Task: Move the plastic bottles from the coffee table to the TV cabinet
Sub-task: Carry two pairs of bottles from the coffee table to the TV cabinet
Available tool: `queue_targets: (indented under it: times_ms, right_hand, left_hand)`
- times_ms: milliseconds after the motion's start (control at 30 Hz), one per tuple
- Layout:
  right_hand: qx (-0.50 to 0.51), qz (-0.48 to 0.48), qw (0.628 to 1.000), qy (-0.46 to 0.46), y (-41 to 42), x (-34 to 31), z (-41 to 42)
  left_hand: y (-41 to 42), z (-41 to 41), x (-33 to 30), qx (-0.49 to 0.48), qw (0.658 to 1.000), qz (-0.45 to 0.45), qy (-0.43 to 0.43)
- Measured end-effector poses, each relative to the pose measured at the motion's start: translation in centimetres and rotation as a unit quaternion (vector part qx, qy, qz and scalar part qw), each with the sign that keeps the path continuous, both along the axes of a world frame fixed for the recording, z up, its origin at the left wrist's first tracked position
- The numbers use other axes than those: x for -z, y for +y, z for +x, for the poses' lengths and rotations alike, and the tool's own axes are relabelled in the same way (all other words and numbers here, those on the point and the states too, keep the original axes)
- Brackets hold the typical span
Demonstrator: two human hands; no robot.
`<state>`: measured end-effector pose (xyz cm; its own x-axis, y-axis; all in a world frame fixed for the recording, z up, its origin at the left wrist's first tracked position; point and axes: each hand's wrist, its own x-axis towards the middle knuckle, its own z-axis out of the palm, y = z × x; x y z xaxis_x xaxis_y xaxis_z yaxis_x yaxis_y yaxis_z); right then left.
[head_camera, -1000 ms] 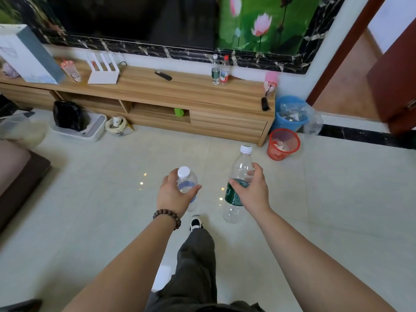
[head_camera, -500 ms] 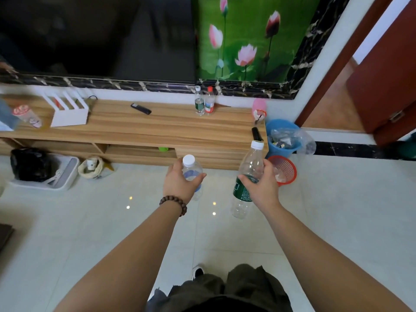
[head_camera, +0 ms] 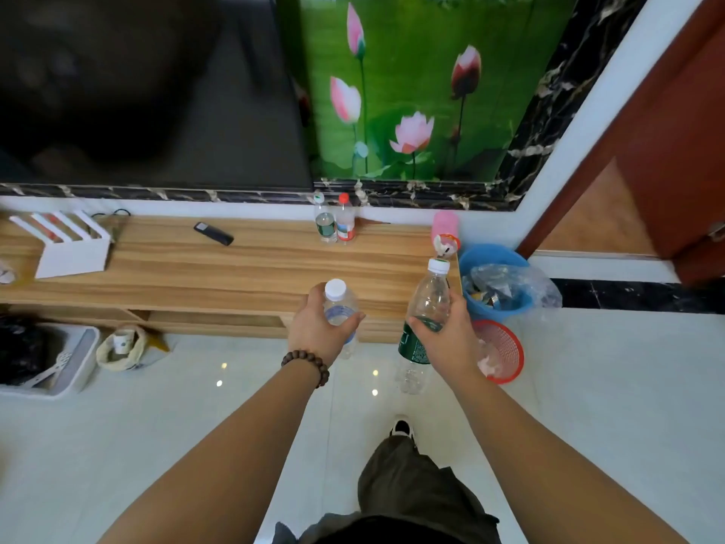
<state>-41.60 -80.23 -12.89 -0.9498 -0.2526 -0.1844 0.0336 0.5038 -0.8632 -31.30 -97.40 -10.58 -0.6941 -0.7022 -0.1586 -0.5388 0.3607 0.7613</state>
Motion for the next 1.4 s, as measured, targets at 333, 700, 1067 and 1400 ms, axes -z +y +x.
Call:
queue_targets:
  times_ms: [333,700,1067,1400]
  right_hand:
    - [-0.035,0.008,0.999,-0.029,-5.0,0.9,-13.7]
    - [-0.026,-0.041,0.998,0.035,-12.7,11.5,-22.7]
    - [-0.036,-0.086,0.979,0.182,-20.6,31.1,-33.1]
    - [-0.022,-0.095,0.974,0.207,-22.2,37.6,-35.1]
  left_hand:
    - [-3.9,-13.5,0.4,-0.047,0.998,0.041,-0.008]
    - [-12.1,-24.4,12.4,0.0,0.998,-0.003,0.056]
    - [-17.3,-36.1,32.7,0.055,0.984,-0.086,0.147]
    - [-18.0,-38.5,37.9,0.039,0.976,-0.058,0.208]
